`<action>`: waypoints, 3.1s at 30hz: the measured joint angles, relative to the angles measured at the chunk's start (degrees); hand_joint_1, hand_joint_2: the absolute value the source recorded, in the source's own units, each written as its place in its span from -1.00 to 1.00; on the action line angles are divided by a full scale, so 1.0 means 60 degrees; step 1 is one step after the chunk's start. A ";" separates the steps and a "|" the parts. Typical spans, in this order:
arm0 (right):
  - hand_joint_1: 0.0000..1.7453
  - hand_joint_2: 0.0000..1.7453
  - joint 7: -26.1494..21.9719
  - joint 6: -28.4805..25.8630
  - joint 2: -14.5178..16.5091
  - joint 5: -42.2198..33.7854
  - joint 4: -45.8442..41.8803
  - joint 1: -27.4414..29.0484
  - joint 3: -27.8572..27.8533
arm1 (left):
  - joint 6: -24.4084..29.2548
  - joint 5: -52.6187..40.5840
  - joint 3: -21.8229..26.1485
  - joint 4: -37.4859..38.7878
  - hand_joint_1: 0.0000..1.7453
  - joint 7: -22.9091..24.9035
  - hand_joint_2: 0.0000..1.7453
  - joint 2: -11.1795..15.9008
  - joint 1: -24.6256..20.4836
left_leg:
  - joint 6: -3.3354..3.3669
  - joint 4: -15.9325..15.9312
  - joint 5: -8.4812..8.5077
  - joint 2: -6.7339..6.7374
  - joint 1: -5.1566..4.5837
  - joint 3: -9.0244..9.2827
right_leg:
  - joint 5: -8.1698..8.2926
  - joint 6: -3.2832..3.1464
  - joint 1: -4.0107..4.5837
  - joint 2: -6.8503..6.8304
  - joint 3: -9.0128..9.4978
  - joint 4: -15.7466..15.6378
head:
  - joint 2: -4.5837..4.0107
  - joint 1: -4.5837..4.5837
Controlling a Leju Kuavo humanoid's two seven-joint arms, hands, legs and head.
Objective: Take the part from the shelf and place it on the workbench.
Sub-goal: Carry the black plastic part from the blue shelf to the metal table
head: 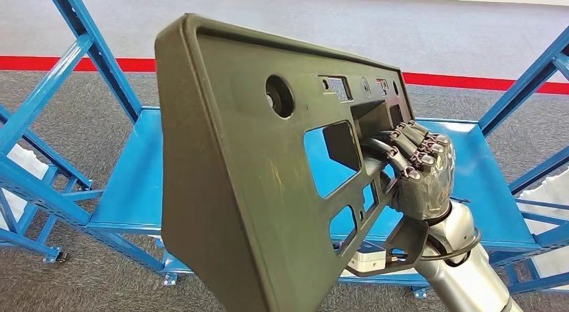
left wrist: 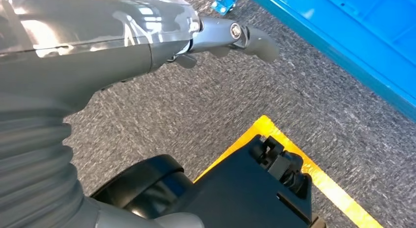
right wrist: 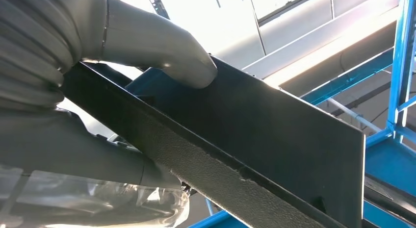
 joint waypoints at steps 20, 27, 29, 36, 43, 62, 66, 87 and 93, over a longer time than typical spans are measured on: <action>0.94 1.00 0.0106 -0.0056 0.0012 -0.0018 0.0331 -0.0273 0.0217 | 0.0090 0.0126 0.0007 0.0000 -1.00 0.0026 1.00 -0.0157 -0.0018 | -0.0328 0.0010 -0.0492 -0.0026 -0.0031 0.0611 | 0.1171 -0.0238 0.0013 -0.0083 0.0830 -0.2283 | 0.0000 -0.0464; 0.94 1.00 0.0120 -0.0115 0.0000 -0.0022 0.0342 -0.0267 0.0238 | 0.0116 0.0139 0.0015 0.0003 -1.00 0.0028 1.00 -0.0181 0.0021 | 0.0116 -0.0081 -0.0164 0.0032 -0.0069 0.0272 | -0.0002 -0.0014 0.0018 -0.0074 0.0070 -0.0604 | 0.0000 -0.0246; 0.94 1.00 0.0128 -0.0128 -0.0002 -0.0022 0.0362 -0.0250 0.0241 | 0.0118 0.0139 0.0016 0.0004 -1.00 0.0032 1.00 -0.0185 0.0024 | 0.0130 -0.0071 -0.0085 0.0046 -0.0094 0.0155 | -0.0299 -0.0012 0.0026 -0.0074 -0.0138 0.0203 | 0.0000 -0.0114; 0.94 1.00 0.0141 -0.0188 -0.0002 -0.0022 0.0391 -0.0244 0.0244 | 0.0142 0.0139 0.0031 0.0003 -1.00 0.0033 1.00 -0.0185 0.0010 | -0.0102 -0.0002 0.0161 0.0042 -0.0128 -0.0069 | 0.0622 -0.0165 0.0121 -0.0054 0.1565 -0.2398 | 0.0000 0.0097; 0.94 1.00 0.0174 -0.0225 -0.0004 -0.0020 0.0391 -0.0244 0.0253 | 0.0141 0.0160 0.0033 0.0004 -1.00 0.0029 1.00 -0.0185 0.0018 | -0.0357 0.2089 -0.1341 0.0033 -0.0069 -0.0728 | 0.1029 -0.0498 0.0027 -0.0109 0.1113 -0.2430 | 0.0000 -0.0222; 0.94 1.00 0.0245 -0.0306 0.0012 0.0025 0.0401 -0.0118 0.0293 | 0.0141 0.0172 0.0047 0.0015 -1.00 0.0007 1.00 -0.0208 0.0017 | 0.0118 -0.0210 0.0135 0.0104 -0.0110 0.0038 | 0.0359 -0.0044 0.0036 -0.0099 0.0430 -0.0320 | 0.0000 -0.0020; 0.94 1.00 0.0254 -0.0305 0.0024 0.0036 0.0402 -0.0146 0.0293 | 0.0141 0.0179 0.0047 0.0014 -1.00 0.0006 1.00 -0.0214 0.0012 | -0.0052 -0.0144 0.0415 0.0095 -0.0134 -0.0232 | 0.0504 -0.0130 0.0102 -0.0085 0.1919 -0.2561 | 0.0000 0.0105; 0.94 1.00 0.0303 -0.0295 0.0047 0.0018 0.0460 -0.0163 0.0298 | 0.0093 0.0198 0.0051 0.0038 -1.00 0.0003 1.00 -0.0214 0.0008 | 0.0102 -0.0311 -0.0364 0.0096 -0.0063 0.0772 | 0.0723 -0.0009 0.0020 -0.0104 0.0359 -0.1707 | 0.0000 -0.0310; 0.94 1.00 0.0338 -0.0293 0.0047 0.0000 0.0471 -0.0143 0.0301 | 0.0077 0.0198 0.0055 0.0040 -1.00 0.0004 1.00 -0.0214 0.0019 | 0.0126 -0.0221 0.0064 0.0103 -0.0099 0.0131 | 0.0324 -0.0012 0.0026 -0.0102 0.0597 -0.0631 | 0.0000 0.0026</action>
